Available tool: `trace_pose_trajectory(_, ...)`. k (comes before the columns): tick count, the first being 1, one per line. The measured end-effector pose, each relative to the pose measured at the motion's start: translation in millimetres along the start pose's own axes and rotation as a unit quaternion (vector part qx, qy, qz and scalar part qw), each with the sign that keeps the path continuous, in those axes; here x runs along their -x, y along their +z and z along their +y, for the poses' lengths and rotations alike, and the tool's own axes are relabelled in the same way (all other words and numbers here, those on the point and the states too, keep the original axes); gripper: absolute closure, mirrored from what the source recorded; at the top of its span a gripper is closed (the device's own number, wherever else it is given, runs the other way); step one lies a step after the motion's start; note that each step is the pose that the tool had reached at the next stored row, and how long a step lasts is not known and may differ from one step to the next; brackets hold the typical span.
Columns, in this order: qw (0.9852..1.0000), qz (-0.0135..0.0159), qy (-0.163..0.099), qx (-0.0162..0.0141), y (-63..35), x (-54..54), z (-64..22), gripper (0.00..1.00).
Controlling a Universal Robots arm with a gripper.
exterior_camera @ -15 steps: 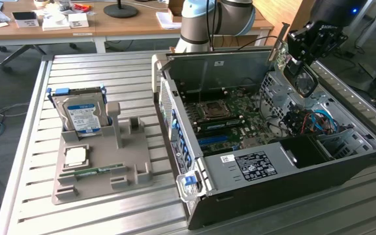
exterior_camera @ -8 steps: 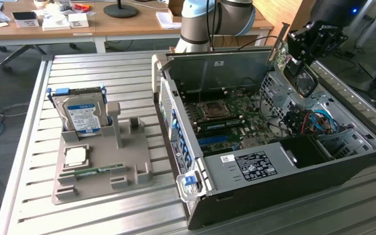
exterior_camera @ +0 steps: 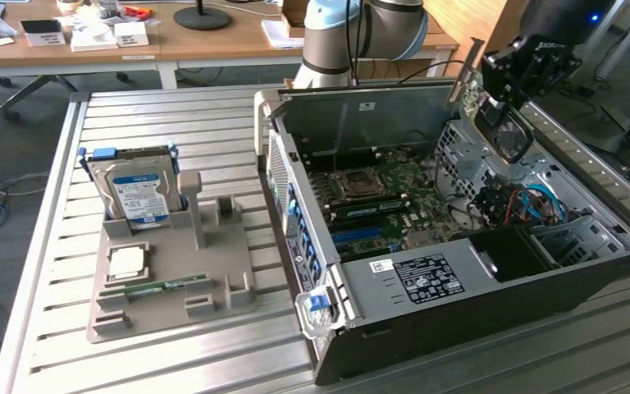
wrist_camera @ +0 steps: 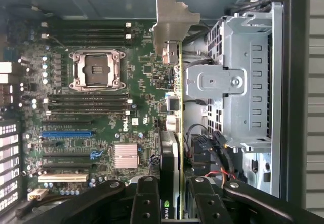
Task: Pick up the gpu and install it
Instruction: 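Insert the gpu into the slot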
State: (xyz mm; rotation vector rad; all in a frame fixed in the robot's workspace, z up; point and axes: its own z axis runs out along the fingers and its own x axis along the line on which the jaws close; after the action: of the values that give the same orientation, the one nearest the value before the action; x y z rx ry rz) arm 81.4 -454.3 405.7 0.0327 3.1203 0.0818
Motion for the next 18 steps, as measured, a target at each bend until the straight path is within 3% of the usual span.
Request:
trace_pose_trajectory(5,0.9995,0.0017,-0.033,0.0006,0.0,-0.4,0.0,0.73)
trace_pose_trajectory(9,0.9978,0.0035,-0.067,0.0013,0.2,-0.4,0.0,0.73)
trace_pose_trajectory(14,0.9939,0.0058,-0.11,0.0021,0.4,-0.5,-0.1,0.73)
trace_pose_trajectory(18,0.9894,0.0077,-0.145,0.0028,0.5,-0.6,-0.1,0.73)
